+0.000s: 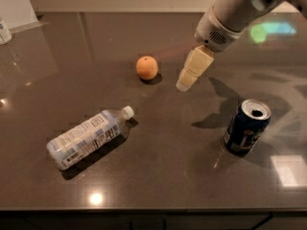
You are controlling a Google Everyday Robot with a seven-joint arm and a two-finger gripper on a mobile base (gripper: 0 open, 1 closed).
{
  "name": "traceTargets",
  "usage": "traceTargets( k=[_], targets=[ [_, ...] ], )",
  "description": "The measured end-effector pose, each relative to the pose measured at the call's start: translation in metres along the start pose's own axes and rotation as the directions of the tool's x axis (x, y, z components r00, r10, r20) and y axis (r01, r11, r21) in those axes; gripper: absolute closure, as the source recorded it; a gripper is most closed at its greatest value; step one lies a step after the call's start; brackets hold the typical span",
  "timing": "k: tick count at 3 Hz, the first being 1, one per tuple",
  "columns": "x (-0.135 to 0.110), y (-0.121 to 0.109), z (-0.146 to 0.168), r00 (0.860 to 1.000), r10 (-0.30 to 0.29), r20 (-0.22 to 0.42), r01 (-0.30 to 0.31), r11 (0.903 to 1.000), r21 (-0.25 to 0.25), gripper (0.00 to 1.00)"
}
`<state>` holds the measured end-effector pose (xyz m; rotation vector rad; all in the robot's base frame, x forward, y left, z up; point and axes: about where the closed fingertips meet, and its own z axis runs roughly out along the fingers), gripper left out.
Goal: Pick orange
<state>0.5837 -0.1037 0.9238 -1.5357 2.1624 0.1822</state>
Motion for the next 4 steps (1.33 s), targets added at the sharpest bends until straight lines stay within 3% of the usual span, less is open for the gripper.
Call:
traceTargets(
  k=[2,4],
  targets=[
    [-0.04,-0.008,0.064,0.996,-0.04,0.077,0.043,0.9981,-0.044,0.0],
    [-0.07,-0.022,0.109,0.994,-0.024,0.11,0.032,0.9969,-0.072,0.0]
  ],
)
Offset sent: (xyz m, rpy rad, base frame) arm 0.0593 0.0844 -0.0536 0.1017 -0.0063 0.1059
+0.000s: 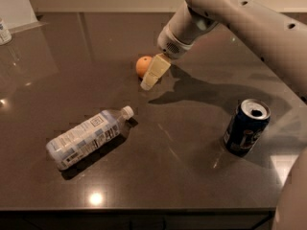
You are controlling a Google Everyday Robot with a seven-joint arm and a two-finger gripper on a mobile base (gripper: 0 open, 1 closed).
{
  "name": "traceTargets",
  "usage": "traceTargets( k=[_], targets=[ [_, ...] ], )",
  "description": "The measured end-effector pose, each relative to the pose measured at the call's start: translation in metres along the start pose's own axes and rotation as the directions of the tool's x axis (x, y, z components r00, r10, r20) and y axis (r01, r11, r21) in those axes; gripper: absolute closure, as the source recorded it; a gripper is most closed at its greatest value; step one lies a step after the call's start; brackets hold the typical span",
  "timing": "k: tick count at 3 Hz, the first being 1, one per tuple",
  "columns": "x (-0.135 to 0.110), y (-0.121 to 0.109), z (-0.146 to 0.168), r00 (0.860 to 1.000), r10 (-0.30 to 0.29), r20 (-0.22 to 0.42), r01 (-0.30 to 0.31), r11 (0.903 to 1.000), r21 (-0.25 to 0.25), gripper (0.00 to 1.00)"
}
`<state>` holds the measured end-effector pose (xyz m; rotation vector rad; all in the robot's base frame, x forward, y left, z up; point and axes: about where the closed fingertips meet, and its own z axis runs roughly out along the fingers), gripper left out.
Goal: Pick orange
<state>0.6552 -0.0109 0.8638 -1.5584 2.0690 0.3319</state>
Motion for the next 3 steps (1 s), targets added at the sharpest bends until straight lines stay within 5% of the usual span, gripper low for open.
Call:
traceTargets(
  k=[1,3],
  targets=[
    [-0.0047,-0.0056,0.0097,1.0,0.015,0.008,-0.015,0.9998,-0.011,0.0],
    [-0.011,-0.0083,0.0131,1.0,0.029,0.006,-0.029,0.9996,-0.009,0.42]
  ],
)
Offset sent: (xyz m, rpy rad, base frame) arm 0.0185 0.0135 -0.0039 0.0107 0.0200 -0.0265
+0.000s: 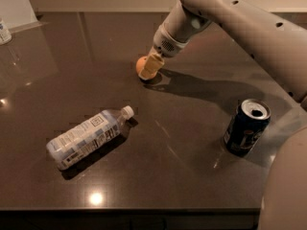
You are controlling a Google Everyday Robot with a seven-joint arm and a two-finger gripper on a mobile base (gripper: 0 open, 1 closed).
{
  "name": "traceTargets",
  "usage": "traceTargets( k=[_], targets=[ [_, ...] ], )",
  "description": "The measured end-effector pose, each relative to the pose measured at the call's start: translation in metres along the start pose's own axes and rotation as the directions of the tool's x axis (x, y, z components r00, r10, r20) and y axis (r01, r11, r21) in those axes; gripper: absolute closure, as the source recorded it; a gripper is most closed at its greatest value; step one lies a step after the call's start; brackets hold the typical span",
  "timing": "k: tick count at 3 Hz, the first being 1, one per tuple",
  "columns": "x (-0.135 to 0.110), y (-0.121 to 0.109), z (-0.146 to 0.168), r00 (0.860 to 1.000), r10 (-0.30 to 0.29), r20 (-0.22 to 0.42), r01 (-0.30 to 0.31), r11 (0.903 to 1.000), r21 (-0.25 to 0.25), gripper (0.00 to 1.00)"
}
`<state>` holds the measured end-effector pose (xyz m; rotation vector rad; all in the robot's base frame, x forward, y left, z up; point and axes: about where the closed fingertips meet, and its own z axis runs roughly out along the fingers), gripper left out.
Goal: Pick orange
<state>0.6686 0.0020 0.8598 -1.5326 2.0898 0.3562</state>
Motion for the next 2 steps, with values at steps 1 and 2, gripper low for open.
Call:
traceTargets(
  k=[1,2],
  targets=[
    [-0.001,0.001,-0.005,1.0,0.0,0.005,0.0,1.0,0.004,0.64],
    [-0.006,0.004,-0.024,1.0,0.002,0.01,-0.003,0.9999,0.012,0.87]
  ],
)
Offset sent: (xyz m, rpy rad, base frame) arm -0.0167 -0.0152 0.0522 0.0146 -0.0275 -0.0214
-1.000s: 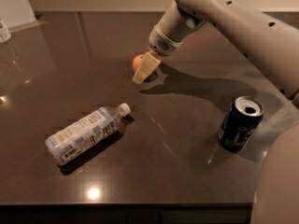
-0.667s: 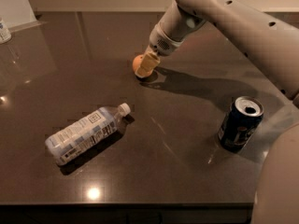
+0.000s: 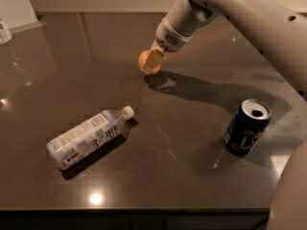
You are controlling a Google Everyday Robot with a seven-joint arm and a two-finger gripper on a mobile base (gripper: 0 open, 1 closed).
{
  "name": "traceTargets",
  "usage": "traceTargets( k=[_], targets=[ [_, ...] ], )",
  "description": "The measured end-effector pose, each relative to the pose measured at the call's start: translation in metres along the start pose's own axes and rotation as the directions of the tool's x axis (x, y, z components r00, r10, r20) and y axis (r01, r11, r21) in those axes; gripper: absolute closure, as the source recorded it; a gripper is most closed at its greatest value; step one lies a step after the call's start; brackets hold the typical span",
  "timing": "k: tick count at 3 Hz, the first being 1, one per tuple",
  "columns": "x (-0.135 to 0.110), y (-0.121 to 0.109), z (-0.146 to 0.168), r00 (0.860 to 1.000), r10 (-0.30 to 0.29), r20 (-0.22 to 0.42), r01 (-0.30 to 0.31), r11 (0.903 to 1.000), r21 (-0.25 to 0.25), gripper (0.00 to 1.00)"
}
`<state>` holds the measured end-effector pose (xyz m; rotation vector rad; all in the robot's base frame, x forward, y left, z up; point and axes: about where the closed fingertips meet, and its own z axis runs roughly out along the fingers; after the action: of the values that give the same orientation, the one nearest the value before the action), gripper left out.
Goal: Pick orange
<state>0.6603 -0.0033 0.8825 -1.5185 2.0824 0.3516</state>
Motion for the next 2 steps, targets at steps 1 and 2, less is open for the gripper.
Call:
traceTargets(
  k=[1,2],
  targets=[
    [-0.009,0.003,-0.038,1.0,0.003,0.027,-0.003,1.0,0.007,1.0],
    [-0.021,0.007,-0.079,0.998,-0.008,0.068,0.008,1.0,0.0,1.0]
  ],
)
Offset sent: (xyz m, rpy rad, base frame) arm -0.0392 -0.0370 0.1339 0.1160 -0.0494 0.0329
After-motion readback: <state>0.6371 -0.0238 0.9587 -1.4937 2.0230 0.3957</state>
